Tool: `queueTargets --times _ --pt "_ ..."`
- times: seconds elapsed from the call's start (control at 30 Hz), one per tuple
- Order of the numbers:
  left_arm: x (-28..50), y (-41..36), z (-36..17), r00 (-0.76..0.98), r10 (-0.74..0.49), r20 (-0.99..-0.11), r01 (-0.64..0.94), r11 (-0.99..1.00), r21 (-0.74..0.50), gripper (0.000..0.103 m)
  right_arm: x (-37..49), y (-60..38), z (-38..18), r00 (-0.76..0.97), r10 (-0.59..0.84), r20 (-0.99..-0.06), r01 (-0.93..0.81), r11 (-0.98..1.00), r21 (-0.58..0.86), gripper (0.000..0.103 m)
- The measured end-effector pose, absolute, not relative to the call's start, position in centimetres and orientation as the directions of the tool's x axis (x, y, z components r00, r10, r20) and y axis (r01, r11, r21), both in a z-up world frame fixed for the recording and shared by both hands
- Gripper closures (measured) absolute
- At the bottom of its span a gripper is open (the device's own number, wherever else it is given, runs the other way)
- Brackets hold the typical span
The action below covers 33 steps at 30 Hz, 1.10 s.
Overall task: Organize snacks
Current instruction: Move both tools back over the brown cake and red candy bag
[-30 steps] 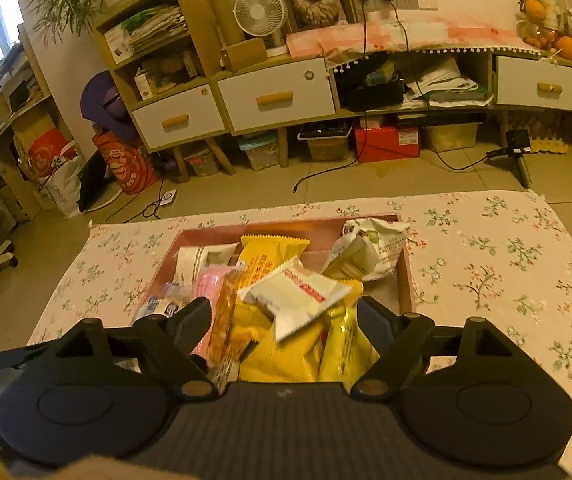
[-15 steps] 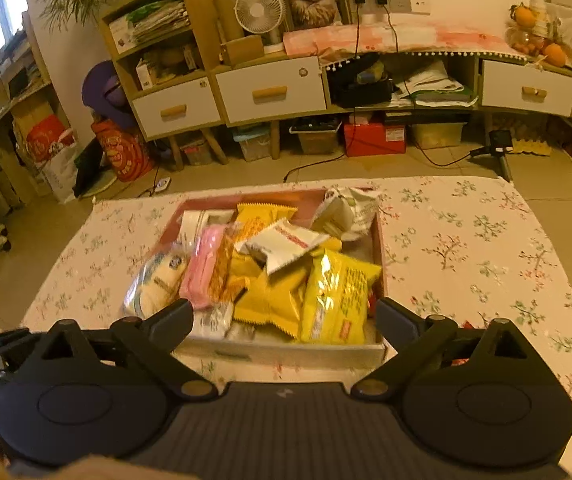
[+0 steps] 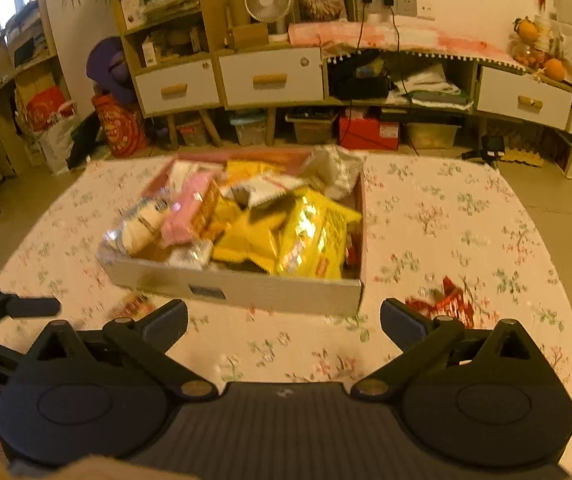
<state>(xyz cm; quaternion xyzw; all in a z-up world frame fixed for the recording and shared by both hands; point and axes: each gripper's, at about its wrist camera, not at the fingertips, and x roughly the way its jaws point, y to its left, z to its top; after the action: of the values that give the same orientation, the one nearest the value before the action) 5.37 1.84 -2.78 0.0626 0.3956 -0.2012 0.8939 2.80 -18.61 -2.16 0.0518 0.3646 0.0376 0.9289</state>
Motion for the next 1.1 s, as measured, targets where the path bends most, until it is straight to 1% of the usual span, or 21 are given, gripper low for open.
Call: queueTargets --times 0.13,0.3,0.47,0.6,0.77,0.9,1.1 --pt "5.1 2.3 -3.8 0.602 -0.303 -0.739 0.411 0.911 -0.039 0.007 2.4 -19.1 -3.6 0.717 0.081 -0.692 -0.026 0.996 0.090 0.000" --pt "5.2 2.7 -5.2 0.597 -0.297 -0.745 0.402 0.915 -0.042 0.007 1.7 -20.6 -5.3 0.716 0.063 -0.695 0.006 0.995 0.096 0.000" --pt "5.4 2.7 -6.7 0.594 -0.278 -0.755 0.399 0.917 -0.023 0.007 1.3 -22.5 -6.7 0.697 0.026 -0.717 0.041 0.996 0.076 0.000" --pt "5.2 2.4 -7.2 0.611 -0.275 -0.743 0.416 0.909 0.005 0.004 0.8 -23.9 -7.8 0.683 -0.001 -0.731 0.055 0.997 0.050 0.000" --pt "5.2 2.3 -7.5 0.633 -0.282 -0.721 0.409 0.913 0.002 0.000 -0.1 -24.8 -8.3 0.720 0.007 -0.694 0.028 0.999 0.040 0.000" --pt "5.6 2.0 -7.6 0.652 -0.283 -0.703 0.400 0.916 0.002 0.000 0.2 -25.2 -8.5 0.747 0.017 -0.664 0.010 0.999 0.037 0.000" --pt "6.4 1.6 -7.9 0.688 -0.278 -0.671 0.372 0.928 -0.003 0.000 1.7 -26.3 -8.5 0.764 0.003 -0.645 0.034 0.998 0.046 0.000"
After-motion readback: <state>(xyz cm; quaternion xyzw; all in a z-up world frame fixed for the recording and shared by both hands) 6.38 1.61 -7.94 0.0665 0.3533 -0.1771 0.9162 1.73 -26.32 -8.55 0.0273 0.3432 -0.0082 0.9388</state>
